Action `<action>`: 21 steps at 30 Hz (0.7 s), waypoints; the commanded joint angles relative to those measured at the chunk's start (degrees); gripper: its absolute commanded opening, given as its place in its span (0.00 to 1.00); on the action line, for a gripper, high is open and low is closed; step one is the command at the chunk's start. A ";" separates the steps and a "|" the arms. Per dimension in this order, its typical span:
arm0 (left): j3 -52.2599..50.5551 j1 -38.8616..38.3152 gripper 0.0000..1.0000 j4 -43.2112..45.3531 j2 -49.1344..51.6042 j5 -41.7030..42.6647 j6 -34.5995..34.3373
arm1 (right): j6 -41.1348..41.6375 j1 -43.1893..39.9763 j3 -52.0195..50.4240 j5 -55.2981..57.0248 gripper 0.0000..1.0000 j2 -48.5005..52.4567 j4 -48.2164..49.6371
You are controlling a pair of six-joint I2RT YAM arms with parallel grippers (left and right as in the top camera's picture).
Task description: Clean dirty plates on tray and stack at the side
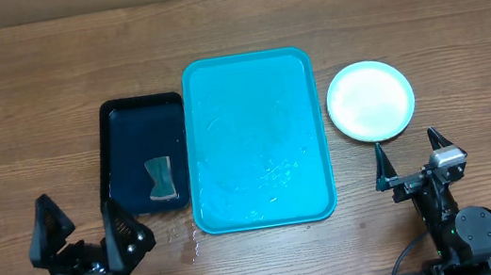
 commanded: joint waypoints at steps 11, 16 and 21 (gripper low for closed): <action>-10.25 -0.07 1.00 4.04 -0.44 0.09 -0.55 | -0.22 0.11 -0.61 -0.33 1.00 -0.57 0.22; -11.04 -0.07 1.00 0.61 -0.44 -0.13 0.44 | -0.24 0.11 -0.61 -0.33 1.00 -0.57 0.22; -11.04 -0.07 1.00 -6.21 -0.44 -0.46 3.93 | -0.24 0.11 -0.61 -0.33 1.00 -0.57 0.22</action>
